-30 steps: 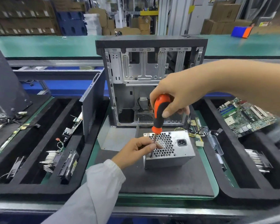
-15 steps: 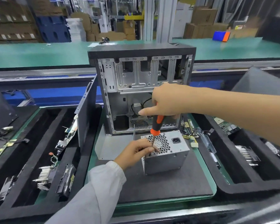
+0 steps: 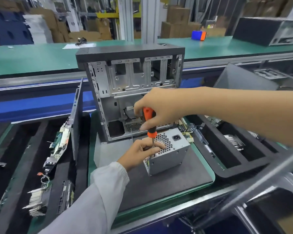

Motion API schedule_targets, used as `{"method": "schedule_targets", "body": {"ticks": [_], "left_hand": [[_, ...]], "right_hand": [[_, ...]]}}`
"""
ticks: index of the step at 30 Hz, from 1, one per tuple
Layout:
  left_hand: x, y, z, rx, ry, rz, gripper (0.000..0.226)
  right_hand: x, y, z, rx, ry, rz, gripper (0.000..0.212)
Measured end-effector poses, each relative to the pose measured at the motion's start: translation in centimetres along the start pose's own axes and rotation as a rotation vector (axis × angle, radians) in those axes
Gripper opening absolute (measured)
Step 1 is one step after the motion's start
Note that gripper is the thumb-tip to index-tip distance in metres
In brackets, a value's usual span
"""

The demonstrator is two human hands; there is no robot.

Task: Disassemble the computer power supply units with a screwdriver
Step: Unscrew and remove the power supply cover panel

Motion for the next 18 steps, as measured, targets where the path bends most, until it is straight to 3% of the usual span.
{"method": "schedule_targets", "body": {"ticks": [2, 4, 7, 11, 15, 16, 18], "left_hand": [[0.8, -0.1, -0.3, 0.021, -0.016, -0.017, 0.021], [0.9, -0.1, -0.5, 0.044, -0.021, -0.029, 0.020], [0.3, 0.0, -0.5, 0.076, 0.013, -0.003, 0.020], [-0.4, 0.0, -0.4, 0.099, 0.044, 0.107, 0.020], [0.2, -0.1, -0.6, 0.091, 0.023, 0.124, 0.015], [0.3, -0.1, -0.7, 0.085, 0.018, 0.133, 0.016], [0.5, -0.1, -0.8, 0.081, 0.011, 0.140, 0.017]], "right_hand": [[-1.2, -0.4, 0.0, -0.061, 0.171, 0.069, 0.067], [-1.2, -0.7, -0.2, -0.130, 0.250, 0.233, 0.066], [-0.3, -0.4, -0.7, -0.103, 0.183, 0.311, 0.051], [0.4, 0.5, -0.2, 0.159, 0.009, 0.152, 0.015], [0.1, 0.5, 0.5, 0.291, 0.010, 0.033, 0.038], [-0.3, 0.6, 0.5, 0.278, 0.052, 0.014, 0.038], [-1.7, 0.2, 0.6, 0.174, 0.222, -0.025, 0.062]]}}
Point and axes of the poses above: each hand's wrist, its own z-axis away from the middle knuckle, its own y-axis out of the palm, x = y × z, the point moved 9 cm from there along -z, towards the middle knuckle, and after that the axes turned 2 degrees about x, right-handed, at the moved point
